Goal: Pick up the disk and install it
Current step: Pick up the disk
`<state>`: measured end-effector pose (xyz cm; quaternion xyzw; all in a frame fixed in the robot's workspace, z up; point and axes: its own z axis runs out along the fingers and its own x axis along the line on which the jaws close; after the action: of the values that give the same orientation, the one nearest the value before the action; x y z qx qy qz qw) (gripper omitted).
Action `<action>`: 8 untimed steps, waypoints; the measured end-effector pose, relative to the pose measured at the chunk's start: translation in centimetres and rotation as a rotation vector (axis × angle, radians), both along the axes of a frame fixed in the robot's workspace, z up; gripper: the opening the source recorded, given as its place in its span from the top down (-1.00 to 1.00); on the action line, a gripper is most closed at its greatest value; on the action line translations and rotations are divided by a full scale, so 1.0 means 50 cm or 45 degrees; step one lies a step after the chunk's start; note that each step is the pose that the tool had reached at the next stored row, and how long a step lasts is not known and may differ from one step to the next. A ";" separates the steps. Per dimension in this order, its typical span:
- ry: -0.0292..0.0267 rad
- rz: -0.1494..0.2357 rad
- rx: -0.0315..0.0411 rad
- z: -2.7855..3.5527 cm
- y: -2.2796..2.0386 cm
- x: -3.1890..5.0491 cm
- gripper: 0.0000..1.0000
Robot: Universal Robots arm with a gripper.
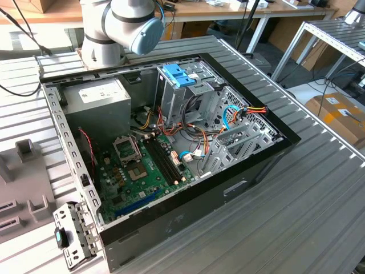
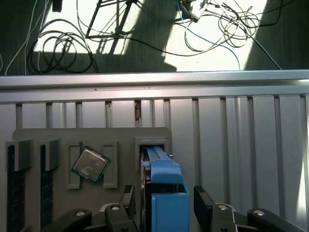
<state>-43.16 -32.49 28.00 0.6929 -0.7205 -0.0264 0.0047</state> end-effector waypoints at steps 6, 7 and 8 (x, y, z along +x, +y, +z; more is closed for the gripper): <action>0.0000 0.002 0.0000 -0.001 0.0000 0.005 -0.20; 0.0000 0.002 0.0000 -0.001 0.0000 0.005 -0.20; 0.0000 0.002 0.0001 -0.001 0.0000 0.005 -0.20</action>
<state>-42.89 -32.49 27.97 0.6935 -0.7199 -0.0264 0.0047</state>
